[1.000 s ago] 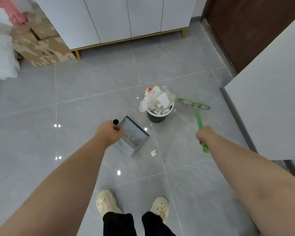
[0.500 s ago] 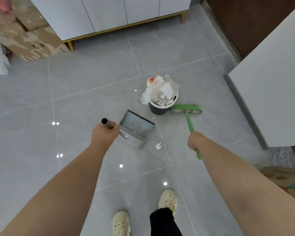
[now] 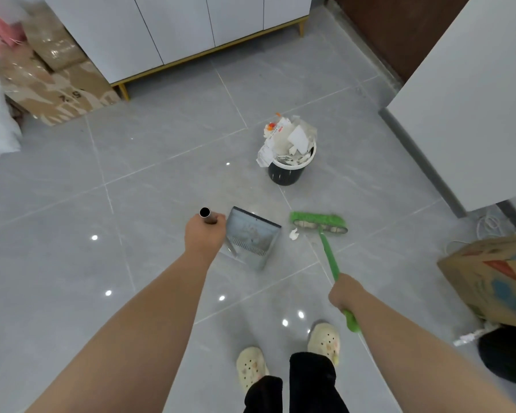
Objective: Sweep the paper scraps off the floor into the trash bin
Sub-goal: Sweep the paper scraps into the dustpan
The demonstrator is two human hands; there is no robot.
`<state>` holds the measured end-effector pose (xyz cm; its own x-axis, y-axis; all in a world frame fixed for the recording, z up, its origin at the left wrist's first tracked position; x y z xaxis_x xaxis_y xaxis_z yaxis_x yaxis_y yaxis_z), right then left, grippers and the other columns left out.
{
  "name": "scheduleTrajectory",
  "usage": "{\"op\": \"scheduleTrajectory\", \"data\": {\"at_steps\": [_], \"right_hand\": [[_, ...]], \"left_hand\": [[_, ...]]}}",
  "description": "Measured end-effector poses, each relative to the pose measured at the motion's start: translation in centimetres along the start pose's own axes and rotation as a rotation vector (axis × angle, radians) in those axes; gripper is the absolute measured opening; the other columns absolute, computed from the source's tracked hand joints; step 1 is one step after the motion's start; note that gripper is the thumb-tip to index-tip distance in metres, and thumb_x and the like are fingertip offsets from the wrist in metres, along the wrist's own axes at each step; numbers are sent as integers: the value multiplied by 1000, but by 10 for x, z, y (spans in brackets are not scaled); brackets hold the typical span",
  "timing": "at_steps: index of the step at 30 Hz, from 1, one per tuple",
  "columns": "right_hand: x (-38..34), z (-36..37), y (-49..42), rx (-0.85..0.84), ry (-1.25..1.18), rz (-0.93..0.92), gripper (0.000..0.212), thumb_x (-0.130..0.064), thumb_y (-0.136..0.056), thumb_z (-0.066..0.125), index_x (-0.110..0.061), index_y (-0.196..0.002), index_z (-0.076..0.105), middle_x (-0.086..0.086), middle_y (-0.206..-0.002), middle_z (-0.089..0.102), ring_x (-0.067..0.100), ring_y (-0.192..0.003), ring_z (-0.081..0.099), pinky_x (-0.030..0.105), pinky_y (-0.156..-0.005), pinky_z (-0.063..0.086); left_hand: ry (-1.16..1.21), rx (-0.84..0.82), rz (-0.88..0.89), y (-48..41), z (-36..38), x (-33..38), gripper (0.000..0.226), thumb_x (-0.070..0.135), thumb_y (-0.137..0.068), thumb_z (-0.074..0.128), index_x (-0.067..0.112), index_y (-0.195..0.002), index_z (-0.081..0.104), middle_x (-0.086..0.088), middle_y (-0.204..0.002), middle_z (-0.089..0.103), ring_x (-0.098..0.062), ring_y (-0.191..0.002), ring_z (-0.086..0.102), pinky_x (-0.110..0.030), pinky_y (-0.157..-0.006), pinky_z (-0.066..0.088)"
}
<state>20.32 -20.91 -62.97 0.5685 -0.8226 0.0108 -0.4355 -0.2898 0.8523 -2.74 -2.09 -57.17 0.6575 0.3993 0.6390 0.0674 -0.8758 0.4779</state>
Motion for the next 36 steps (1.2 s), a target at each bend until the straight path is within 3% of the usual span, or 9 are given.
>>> {"op": "scheduleTrajectory", "data": {"at_steps": [2, 4, 12, 19, 22, 27, 31, 34, 36], "right_hand": [[-1, -3, 5, 27, -211, 22, 34, -4, -90, 42, 3, -122, 50, 12, -85, 56, 20, -57, 55, 25, -45, 41], [0, -11, 6, 78, -321, 37, 33, -3, -89, 41, 5, -120, 51, 12, -71, 51, 20, -48, 49, 23, -40, 37], [-13, -35, 0, 17, -190, -6, 33, -1, -93, 37, 7, -125, 42, 15, -69, 48, 22, -49, 45, 27, -42, 35], [-24, 8, 55, -221, -252, -92, 34, 1, -90, 35, 1, -123, 45, 12, -61, 47, 18, -43, 42, 22, -41, 35], [-8, 5, 83, -321, -395, -111, 51, 3, -90, 41, -12, -138, 43, 10, -58, 45, 16, -38, 40, 16, -39, 33], [21, 2, 101, -245, -571, -80, 61, 0, -91, 46, -22, -146, 35, 8, -57, 43, 14, -33, 37, 14, -38, 31], [21, -2, 93, -153, -514, -115, 53, 6, -89, 40, -10, -139, 44, 9, -60, 42, 17, -42, 36, 16, -40, 30], [22, -7, 85, -161, -427, -118, 50, 7, -87, 38, -3, -135, 46, 9, -62, 42, 18, -44, 37, 16, -39, 31], [24, -6, 84, -210, -375, -105, 52, 6, -87, 40, -8, -137, 46, 9, -61, 43, 17, -43, 37, 17, -42, 32]], "left_hand": [[-21, -30, 27, 4, -8, -6, 15, 16, -86, 48, 20, -77, 58, -6, -76, 54, -19, -67, 46, -29, -63, 40], [-50, -73, 69, 6, -16, -12, 19, 15, -86, 50, 18, -80, 67, -6, -78, 58, -22, -69, 50, -30, -66, 46], [-126, -231, 163, 10, -26, -22, 25, 6, -87, 49, 8, -88, 74, 14, -71, 55, -16, -72, 53, -22, -70, 40], [-126, -251, 153, 26, -13, -23, 25, 5, -87, 47, 12, -91, 71, 10, -69, 53, -17, -74, 49, -22, -71, 39], [-163, -245, 131, 31, -14, -24, 22, 6, -84, 46, 20, -81, 62, -1, -71, 48, -20, -70, 42, -27, -66, 37], [-88, -140, 25, 37, -21, -33, 17, 9, -83, 53, 11, -92, 67, -5, -81, 58, -24, -71, 52, -28, -67, 44], [-143, -317, -3, 34, -36, -41, 35, -1, -88, 49, 14, -117, 62, -6, -96, 57, -25, -84, 56, -28, -69, 49], [106, -403, -241, 34, -46, -49, 39, -3, -95, 33, 14, -117, 60, -6, -82, 45, -21, -64, 47, -26, -60, 48], [350, -453, -436, 38, -49, -49, 32, 8, -98, 31, 12, -105, 62, -11, -82, 48, -23, -63, 51, -29, -57, 53]]}}
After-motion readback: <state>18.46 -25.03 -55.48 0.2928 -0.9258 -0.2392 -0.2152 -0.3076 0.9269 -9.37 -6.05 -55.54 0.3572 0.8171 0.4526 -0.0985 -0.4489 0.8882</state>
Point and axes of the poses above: each hand's wrist, its own y-axis away from the middle knuckle, its own z-axis out of the palm, x = y × z, the point moved 2 cm from there along -y, towards the middle knuckle
